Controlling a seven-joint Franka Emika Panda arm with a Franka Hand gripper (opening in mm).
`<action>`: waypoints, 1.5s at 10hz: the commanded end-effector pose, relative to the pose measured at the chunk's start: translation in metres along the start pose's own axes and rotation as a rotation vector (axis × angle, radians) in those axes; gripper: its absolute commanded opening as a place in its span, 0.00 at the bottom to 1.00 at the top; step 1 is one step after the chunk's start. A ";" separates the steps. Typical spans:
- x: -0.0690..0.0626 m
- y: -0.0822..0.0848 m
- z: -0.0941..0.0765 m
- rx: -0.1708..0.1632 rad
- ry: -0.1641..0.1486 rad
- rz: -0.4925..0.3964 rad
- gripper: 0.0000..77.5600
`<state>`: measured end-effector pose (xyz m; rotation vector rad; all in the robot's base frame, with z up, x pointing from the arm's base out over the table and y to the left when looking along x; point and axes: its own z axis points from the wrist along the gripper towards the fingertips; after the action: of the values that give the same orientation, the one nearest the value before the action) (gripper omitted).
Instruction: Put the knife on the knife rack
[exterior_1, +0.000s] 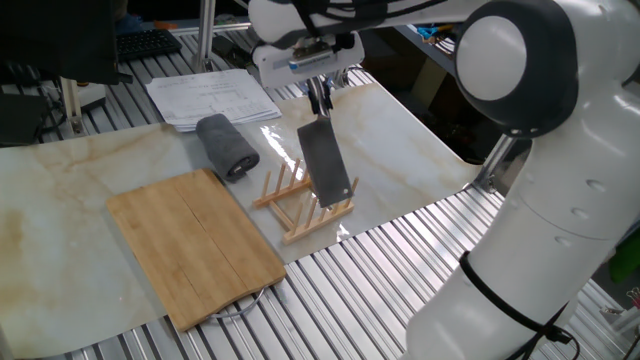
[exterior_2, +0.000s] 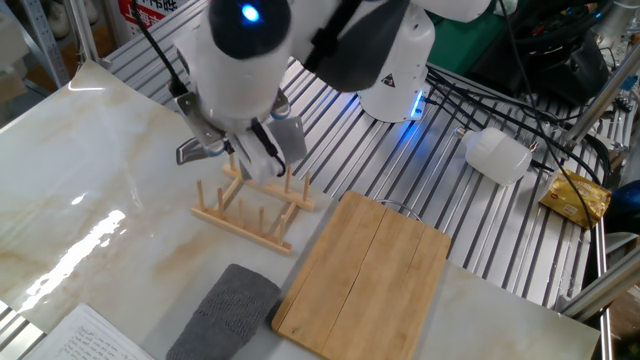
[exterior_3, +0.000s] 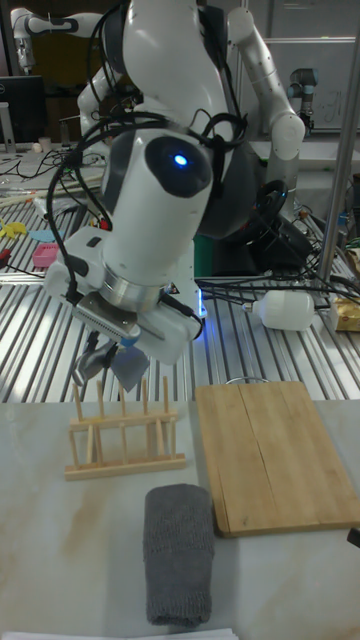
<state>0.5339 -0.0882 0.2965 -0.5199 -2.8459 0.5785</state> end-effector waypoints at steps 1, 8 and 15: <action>-0.002 -0.001 0.000 0.071 -0.033 -0.035 0.02; -0.012 0.005 0.009 0.107 -0.046 -0.018 0.02; -0.020 0.029 0.033 0.108 -0.065 0.020 0.02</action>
<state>0.5498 -0.0839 0.2619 -0.5136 -2.8416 0.7530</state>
